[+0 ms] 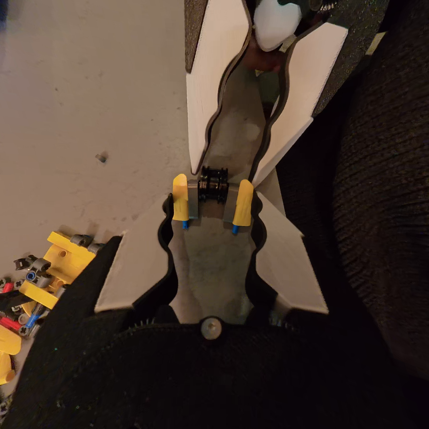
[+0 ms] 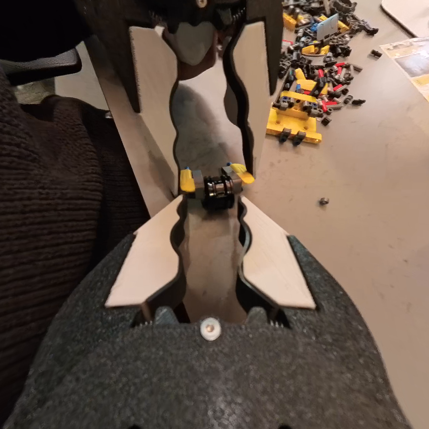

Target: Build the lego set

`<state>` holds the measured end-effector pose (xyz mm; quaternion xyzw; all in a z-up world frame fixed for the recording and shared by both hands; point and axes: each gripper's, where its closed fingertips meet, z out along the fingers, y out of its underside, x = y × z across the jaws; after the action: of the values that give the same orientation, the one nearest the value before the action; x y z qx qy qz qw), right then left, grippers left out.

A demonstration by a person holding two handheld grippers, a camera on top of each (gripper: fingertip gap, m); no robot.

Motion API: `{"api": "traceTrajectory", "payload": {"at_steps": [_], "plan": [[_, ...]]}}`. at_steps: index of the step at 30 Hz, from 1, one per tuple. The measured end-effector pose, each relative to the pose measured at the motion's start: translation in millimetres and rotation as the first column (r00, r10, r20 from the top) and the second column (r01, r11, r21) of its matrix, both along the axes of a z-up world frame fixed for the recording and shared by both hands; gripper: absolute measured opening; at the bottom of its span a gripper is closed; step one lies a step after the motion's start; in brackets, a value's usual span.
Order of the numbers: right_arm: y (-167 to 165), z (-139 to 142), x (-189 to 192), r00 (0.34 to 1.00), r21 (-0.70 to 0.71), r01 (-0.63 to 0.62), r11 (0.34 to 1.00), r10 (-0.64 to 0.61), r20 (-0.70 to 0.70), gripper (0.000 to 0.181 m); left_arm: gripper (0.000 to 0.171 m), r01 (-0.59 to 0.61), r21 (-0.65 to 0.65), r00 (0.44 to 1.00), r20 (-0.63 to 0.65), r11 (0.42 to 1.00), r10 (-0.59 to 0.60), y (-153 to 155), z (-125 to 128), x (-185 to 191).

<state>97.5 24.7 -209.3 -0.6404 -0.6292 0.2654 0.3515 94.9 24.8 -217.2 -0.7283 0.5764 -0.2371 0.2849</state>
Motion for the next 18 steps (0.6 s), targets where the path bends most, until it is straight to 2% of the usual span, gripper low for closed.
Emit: {"api": "traceTrajectory", "payload": {"at_steps": [2,4,6,11,12,15,18], "plan": [[0,-2,7,1.000,-0.027,0.030,0.999,-0.030,-0.009,0.064,0.065,-0.010,0.004,1.000,0.003,1.000,0.010,0,0,0],[-2,-4,10,0.996,-0.117,0.063,0.991,-0.069,-0.050,0.085,0.065,-0.013,0.004,1.000,0.007,1.000,0.013,0,0,0],[-7,-6,8,0.991,-0.192,0.079,0.978,-0.098,-0.087,0.094,0.065,-0.011,0.005,1.000,0.016,1.000,0.011,0,0,0],[7,1,5,0.974,-0.043,0.173,0.984,-0.177,-0.142,0.089,0.066,0.004,0.010,0.999,0.049,1.000,-0.005,-3,0,0],[7,0,5,0.977,-0.024,0.167,0.986,-0.169,-0.131,0.087,0.066,0.007,0.012,0.999,0.053,1.000,-0.007,-3,0,0],[-3,-1,0,0.986,-0.042,0.092,0.995,-0.097,-0.133,0.066,0.066,0.008,0.010,0.998,0.064,1.000,-0.009,-3,0,0],[-10,0,-3,0.990,-0.055,0.037,0.998,-0.044,-0.135,0.053,0.066,0.011,0.005,0.997,0.081,1.000,-0.011,-3,1,0]]}}
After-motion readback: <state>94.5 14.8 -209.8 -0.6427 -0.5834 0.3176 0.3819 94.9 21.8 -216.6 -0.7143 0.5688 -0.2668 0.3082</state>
